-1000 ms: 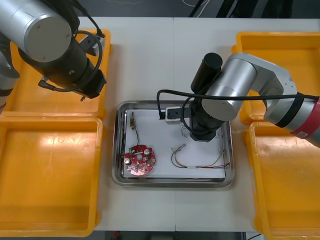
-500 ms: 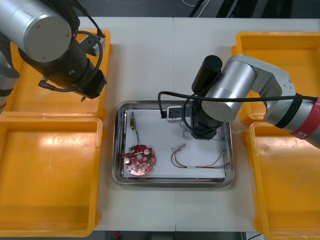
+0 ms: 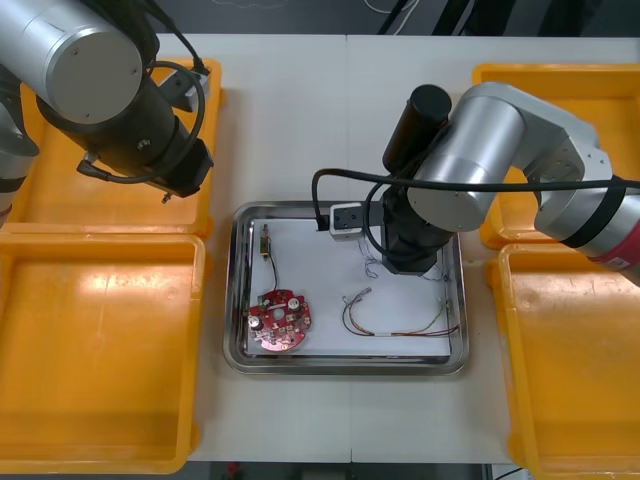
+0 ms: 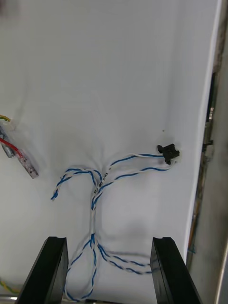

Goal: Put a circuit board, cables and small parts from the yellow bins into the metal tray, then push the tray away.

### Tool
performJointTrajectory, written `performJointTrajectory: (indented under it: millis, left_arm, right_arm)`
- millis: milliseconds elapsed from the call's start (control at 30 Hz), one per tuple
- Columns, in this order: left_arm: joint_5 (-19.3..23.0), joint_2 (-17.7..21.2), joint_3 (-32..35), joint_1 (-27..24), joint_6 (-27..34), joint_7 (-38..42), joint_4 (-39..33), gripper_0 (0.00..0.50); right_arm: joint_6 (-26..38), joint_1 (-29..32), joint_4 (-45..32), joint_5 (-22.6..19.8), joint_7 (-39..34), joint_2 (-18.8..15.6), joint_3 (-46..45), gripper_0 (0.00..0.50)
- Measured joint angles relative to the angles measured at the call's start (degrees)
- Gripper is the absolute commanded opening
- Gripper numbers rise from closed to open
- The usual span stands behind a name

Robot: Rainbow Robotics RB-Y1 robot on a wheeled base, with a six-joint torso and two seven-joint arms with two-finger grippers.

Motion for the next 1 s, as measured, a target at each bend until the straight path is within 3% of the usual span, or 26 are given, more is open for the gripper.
performJointTrajectory:
  millis: [267, 400, 567, 800, 1000]
  left_arm:
    - [0.1, -0.7, 0.1, 0.0, 0.0, 0.0, 0.0, 0.000]
    - [-0.2, -2.0, 0.2, 0.0, 0.0, 0.3, 0.0, 0.000]
    - [-1.4, -4.7, 0.2, 0.0, 0.0, 1.0, 0.0, 0.000]
    - [-2.3, -8.2, -0.4, -0.2, 0.0, 11.0, 0.0, 0.000]
    - [-4.9, -10.2, -6.5, -1.3, 0.0, 21.4, 0.0, 0.000]
  right_arm:
    - [9.3, 0.2, -2.4, -6.5, -0.3, -0.2, -8.8, 0.500]
    - [13.0, 2.4, -6.2, -6.9, -0.6, -1.0, -13.9, 0.500]
    - [15.4, 6.9, -12.0, -7.6, -1.9, -4.7, -20.0, 0.500]
    - [23.0, 13.6, -19.1, -8.4, -14.8, -9.2, -30.3, 0.500]
    - [23.8, 20.2, -23.8, -9.7, -22.4, -11.3, -40.6, 0.500]
